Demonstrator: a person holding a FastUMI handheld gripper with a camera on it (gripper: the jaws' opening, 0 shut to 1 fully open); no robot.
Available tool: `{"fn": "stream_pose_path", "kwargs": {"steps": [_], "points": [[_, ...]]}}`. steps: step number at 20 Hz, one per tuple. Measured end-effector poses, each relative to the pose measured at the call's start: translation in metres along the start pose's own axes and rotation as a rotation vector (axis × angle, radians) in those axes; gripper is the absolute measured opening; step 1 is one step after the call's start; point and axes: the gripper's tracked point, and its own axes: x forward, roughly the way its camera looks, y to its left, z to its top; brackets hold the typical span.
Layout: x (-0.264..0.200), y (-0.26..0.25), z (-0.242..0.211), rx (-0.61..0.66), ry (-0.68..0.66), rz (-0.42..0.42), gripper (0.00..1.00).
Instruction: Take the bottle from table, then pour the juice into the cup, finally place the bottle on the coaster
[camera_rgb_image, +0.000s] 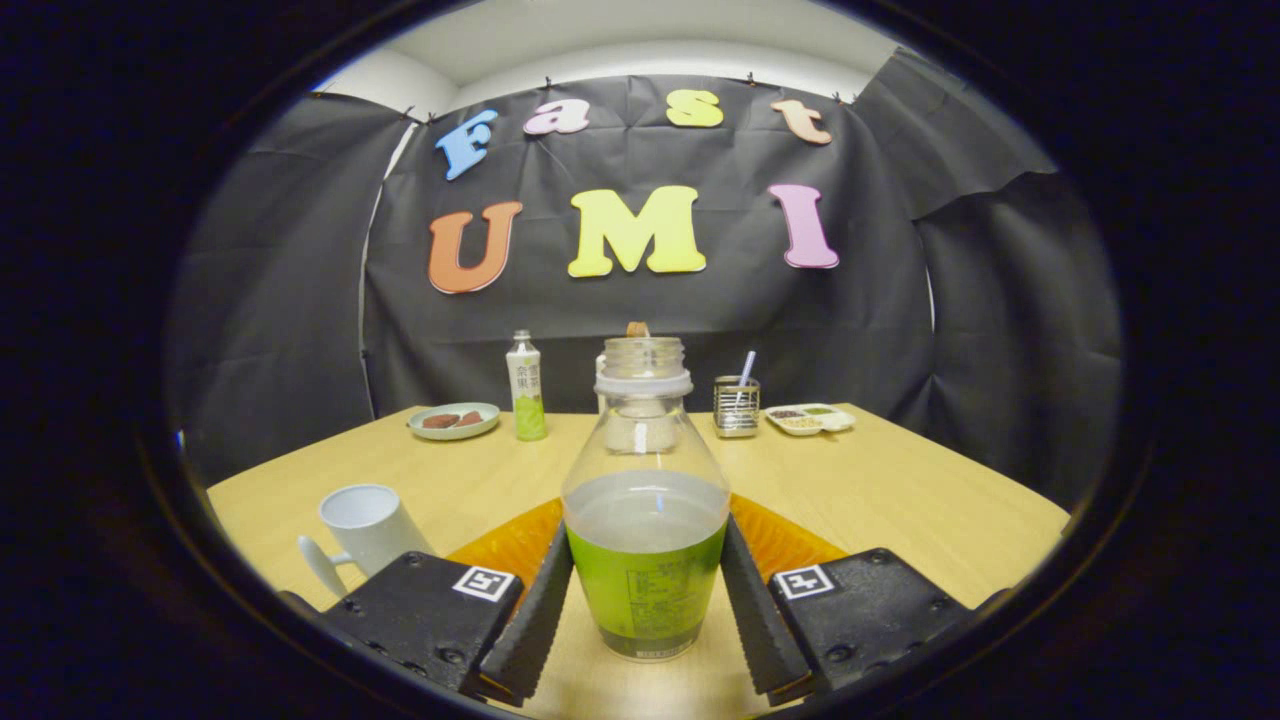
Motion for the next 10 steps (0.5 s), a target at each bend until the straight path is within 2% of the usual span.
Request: {"fn": "stream_pose_path", "kwargs": {"steps": [5,10], "points": [[-0.027,-0.011,0.022,-0.051,-0.047,-0.066,0.79],[-0.059,-0.014,0.047,-0.081,-0.071,-0.081,0.80]]}}
